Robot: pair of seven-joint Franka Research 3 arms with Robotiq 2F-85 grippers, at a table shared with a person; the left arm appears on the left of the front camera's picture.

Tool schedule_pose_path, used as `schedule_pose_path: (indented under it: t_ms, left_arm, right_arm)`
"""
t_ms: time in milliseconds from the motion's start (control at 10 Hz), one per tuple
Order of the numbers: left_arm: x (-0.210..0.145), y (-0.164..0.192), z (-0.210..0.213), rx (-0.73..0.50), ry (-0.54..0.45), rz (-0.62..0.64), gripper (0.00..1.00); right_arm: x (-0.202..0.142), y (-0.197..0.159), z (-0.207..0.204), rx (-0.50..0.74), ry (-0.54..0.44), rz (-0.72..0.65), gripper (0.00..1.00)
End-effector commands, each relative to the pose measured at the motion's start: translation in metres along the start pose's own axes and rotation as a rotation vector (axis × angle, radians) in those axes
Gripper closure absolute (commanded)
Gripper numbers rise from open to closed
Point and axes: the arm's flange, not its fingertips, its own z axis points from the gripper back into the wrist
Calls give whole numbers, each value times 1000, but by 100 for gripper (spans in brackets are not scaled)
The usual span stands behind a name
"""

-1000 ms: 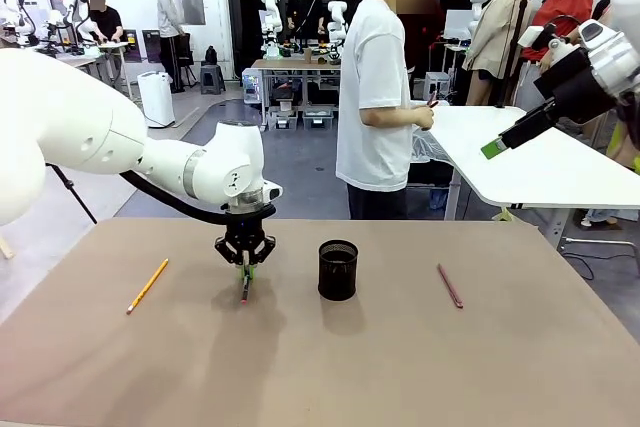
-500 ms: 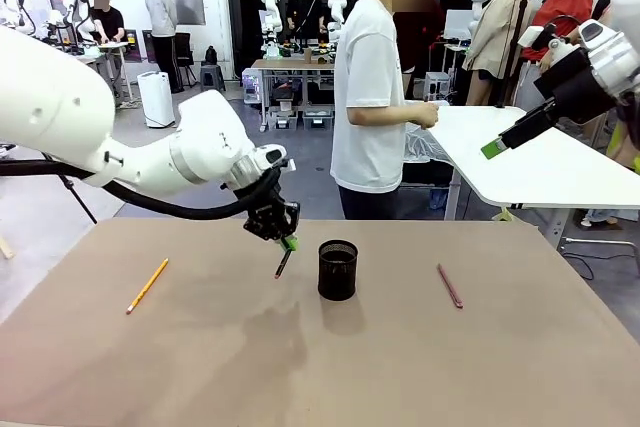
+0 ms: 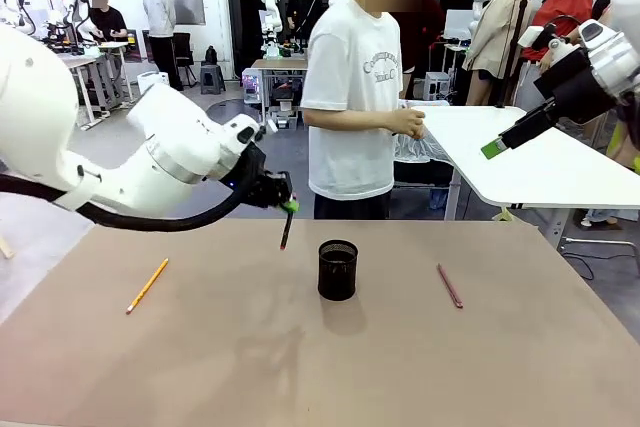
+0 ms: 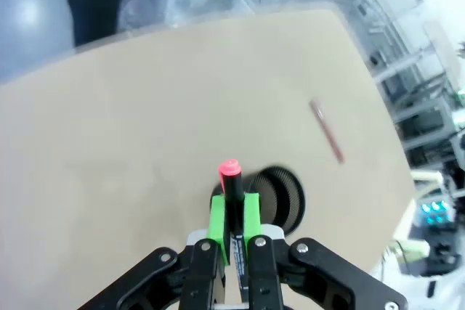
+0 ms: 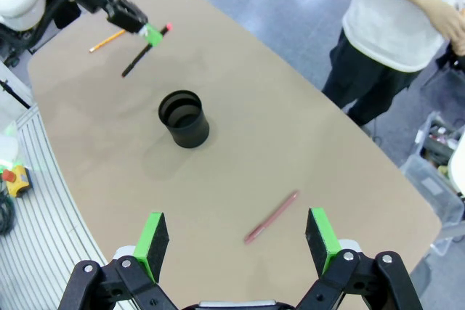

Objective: Place the pens into the pen holder.
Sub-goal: Pick up a writing instrument from the table and place it into the Pen holder.

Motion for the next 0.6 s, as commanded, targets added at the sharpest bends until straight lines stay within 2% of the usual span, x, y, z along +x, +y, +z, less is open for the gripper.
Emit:
schedule_pose_path:
  t_ms: [0,100,200,400,500]
  left_arm:
    - [-40,26,36,-290,-236,-165,100]
    - [-41,36,48,-361,-351,-261,100]
    - [-44,41,56,-385,-390,-349,100]
    - [-51,46,65,-410,-399,-466,100]
    - [-49,44,62,-426,-393,-471,100]
  right_arm:
    - [0,0,1,13,-19,0,0]
    - [0,0,1,13,-19,0,0]
    - [0,0,1,13,-19,0,0]
    - [0,0,1,13,-19,0,0]
    - [0,0,1,13,-19,0,0]
